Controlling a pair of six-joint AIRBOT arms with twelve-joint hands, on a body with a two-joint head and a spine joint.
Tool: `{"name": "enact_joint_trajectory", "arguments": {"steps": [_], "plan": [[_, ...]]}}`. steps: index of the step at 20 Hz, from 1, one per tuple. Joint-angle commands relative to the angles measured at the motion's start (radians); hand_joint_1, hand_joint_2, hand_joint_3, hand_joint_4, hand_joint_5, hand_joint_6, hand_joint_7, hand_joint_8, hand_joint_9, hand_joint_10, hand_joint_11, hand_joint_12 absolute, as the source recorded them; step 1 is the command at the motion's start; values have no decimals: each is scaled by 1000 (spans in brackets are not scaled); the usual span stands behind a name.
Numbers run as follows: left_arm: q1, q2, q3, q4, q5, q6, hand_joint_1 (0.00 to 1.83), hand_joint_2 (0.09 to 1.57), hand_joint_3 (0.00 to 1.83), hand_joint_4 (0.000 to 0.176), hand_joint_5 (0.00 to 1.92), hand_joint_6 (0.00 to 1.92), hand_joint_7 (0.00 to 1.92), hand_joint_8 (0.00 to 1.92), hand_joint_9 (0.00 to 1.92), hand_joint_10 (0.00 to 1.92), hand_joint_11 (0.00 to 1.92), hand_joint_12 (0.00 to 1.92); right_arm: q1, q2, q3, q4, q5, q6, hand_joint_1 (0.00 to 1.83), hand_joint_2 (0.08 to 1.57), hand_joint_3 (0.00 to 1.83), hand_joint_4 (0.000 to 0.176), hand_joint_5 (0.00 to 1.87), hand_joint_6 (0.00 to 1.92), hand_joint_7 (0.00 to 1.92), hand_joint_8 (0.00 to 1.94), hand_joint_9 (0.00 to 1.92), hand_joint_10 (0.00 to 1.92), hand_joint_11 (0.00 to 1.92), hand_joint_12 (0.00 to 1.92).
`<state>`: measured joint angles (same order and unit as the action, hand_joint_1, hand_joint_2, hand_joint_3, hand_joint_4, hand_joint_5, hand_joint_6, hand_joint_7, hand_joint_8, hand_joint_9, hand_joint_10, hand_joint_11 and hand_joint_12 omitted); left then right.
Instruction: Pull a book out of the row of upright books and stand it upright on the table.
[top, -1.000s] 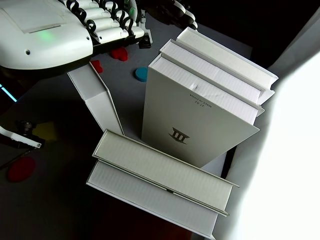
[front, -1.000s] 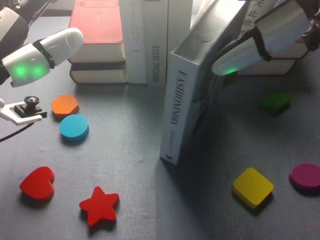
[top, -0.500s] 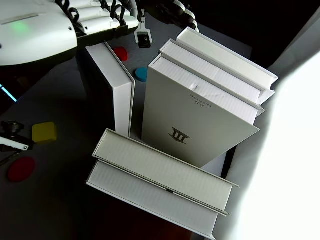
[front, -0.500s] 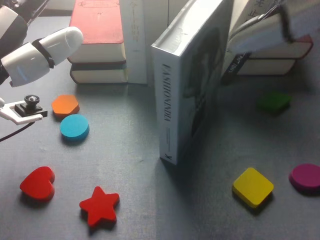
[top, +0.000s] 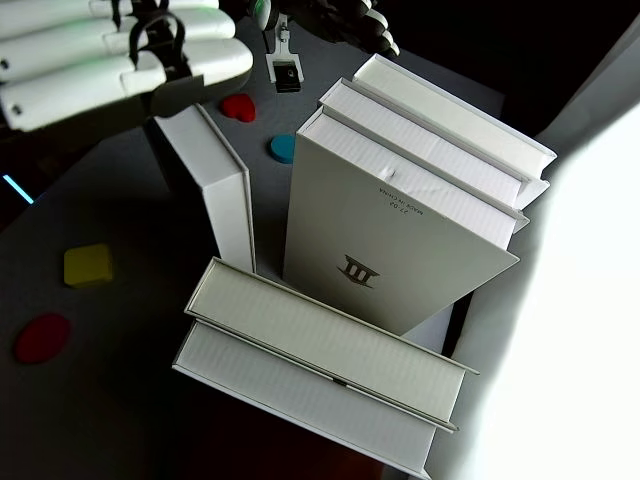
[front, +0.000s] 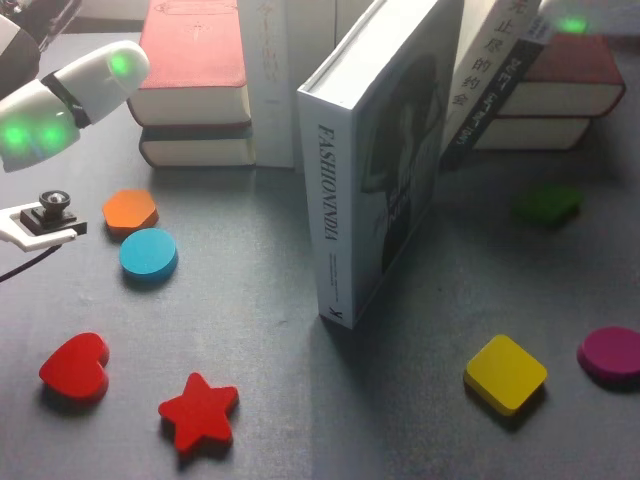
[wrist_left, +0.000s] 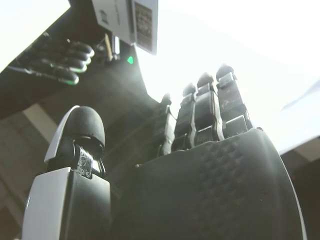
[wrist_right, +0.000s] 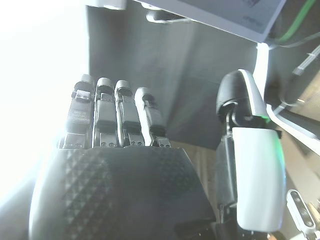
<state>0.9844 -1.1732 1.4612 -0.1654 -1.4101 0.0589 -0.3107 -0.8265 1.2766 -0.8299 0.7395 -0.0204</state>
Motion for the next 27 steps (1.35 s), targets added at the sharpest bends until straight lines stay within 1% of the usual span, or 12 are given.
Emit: {"name": "enact_joint_trajectory", "arguments": {"steps": [1, 2, 3, 7, 8, 13, 15, 18, 23, 24, 26, 27], "plan": [[-2, 7, -2, -25, -126, -4, 237, 1308, 4, 104, 44, 6, 0, 0, 0, 0, 0, 333, -6, 8, -7, 122, 72, -37, 476, 1236, 86, 0, 0, 0, 0, 0, 0, 0, 0, 0], [0, 8, -3, -27, -128, -4, 215, 1304, 1, 114, 38, 2, 0, 0, 0, 0, 0, 263, -41, 18, -12, 189, 84, -83, 446, 1244, 79, 6, 0, 0, 0, 0, 0, 0, 0, 0], [1, 8, -3, -27, -130, -4, 373, 1317, 0, 73, 37, 0, 0, 0, 0, 0, 0, 23, -82, 31, -19, 268, 106, -130, 490, 1259, 66, 7, 0, 0, 0, 0, 0, 0, 0, 0], [1, 12, -8, -30, -136, -1, 438, 1330, 3, 53, 4, 0, 0, 0, 0, 0, 28, 13, -161, 55, -43, 414, 156, -228, 496, 1303, 38, 12, 0, 0, 0, 0, 0, 0, 0, 0], [5, 15, -12, -34, -143, 1, 440, 1336, 6, 62, 1, 0, 0, 0, 0, 0, 5, 2, -202, 64, -58, 485, 188, -280, 497, 1305, 31, 0, 0, 0, 0, 0, 0, 0, 0, 0], [25, 22, -28, -58, -185, 8, 434, 1373, 6, 84, 0, 0, 0, 0, 0, 0, 0, 0, -498, 72, -103, 787, 467, -377, 455, 1301, 23, 0, 0, 0, 0, 0, 0, 0, 0, 0], [30, 26, -37, -63, -207, 12, 441, 1380, 8, 73, 0, 0, 0, 0, 0, 0, 0, 0, -582, 71, -129, 868, 572, -395, 442, 1312, 26, 0, 0, 0, 0, 0, 0, 0, 0, 0], [35, 38, -58, -66, -247, 26, 408, 1348, 0, 143, 0, 0, 0, 0, 0, 0, 0, 0, -697, 77, -171, 953, 723, -424, 454, 1311, 19, 0, 0, 0, 0, 0, 0, 0, 0, 0], [47, 42, -72, -71, -292, 28, 353, 1387, 11, 114, 0, 0, 0, 0, 0, 0, 0, 0, -788, 76, -206, 1000, 852, -442, 445, 1315, 18, 0, 0, 0, 0, 0, 0, 0, 0, 0], [51, 44, -75, -71, -298, 28, 348, 1378, 5, 146, 0, 0, 0, 0, 0, 0, 0, 0, -790, 76, -211, 998, 858, -449, 459, 1295, 8, 0, 0, 0, 0, 0, 0, 0, 0, 0], [57, 44, -77, -72, -308, 28, 340, 1385, 6, 160, 0, 0, 0, 0, 0, 0, 0, 0, -791, 76, -216, 991, 859, -461, 483, 1289, 5, 0, 0, 0, 0, 0, 0, 0, 0, 0], [60, 45, -79, -72, -310, 28, 338, 1384, 5, 151, 0, 0, 0, 0, 0, 0, 0, 0, -793, 76, -217, 989, 859, -464, 514, 1260, 0, 0, 0, 0, 0, 0, 0, 0, 0, 0]]}}
